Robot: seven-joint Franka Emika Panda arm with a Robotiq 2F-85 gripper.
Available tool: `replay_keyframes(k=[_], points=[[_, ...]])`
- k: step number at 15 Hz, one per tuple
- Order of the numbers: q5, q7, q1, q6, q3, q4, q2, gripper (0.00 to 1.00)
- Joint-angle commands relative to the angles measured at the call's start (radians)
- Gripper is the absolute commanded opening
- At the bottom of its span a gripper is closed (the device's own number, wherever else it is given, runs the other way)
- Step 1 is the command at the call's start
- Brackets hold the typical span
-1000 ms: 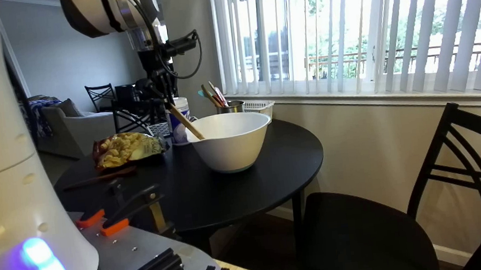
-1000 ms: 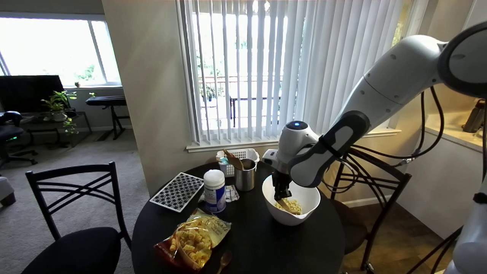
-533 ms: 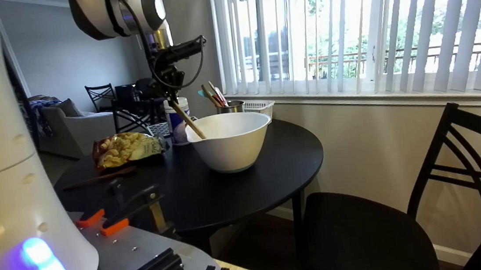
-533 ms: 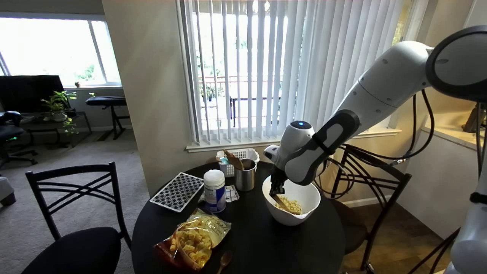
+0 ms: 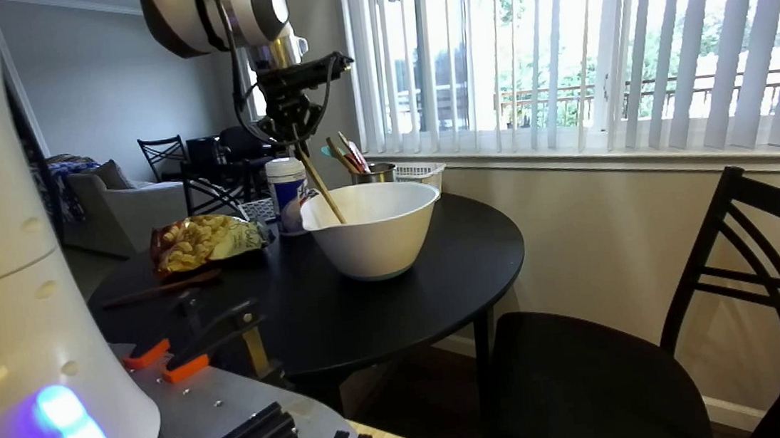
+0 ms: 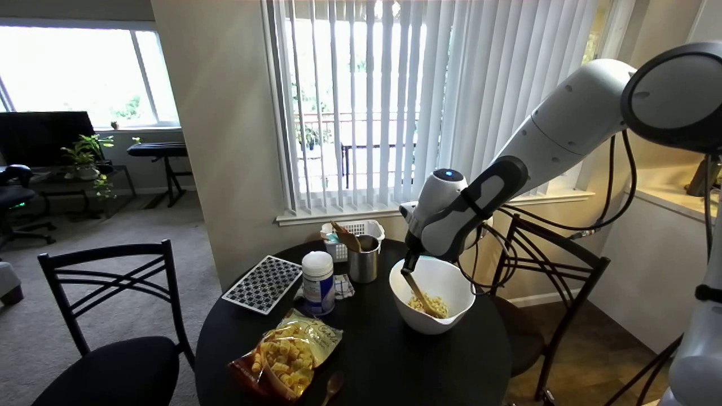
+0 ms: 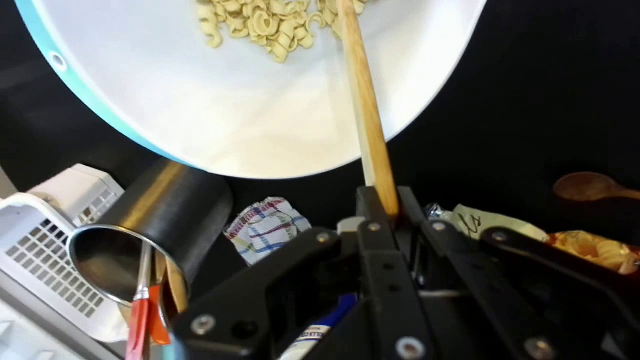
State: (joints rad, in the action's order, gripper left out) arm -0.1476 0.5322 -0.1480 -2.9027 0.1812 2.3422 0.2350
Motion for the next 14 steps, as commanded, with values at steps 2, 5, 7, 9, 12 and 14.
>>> replay_keyframes(k=[2,5,7,9,12,14], points=[[-0.009,-0.219,-0.020,-0.008,-0.017,-0.019,0.032,0.05],[-0.005,-0.278,-0.025,-0.038,-0.016,-0.032,0.038,0.05],[-0.010,-0.319,-0.035,-0.058,-0.022,-0.035,0.039,0.05],[-0.023,-0.364,-0.048,-0.105,-0.040,-0.027,0.035,0.05],[-0.087,-0.451,-0.127,-0.205,-0.154,-0.003,0.028,0.05],[-0.122,-0.543,-0.195,-0.276,-0.255,0.014,0.023,0.05]])
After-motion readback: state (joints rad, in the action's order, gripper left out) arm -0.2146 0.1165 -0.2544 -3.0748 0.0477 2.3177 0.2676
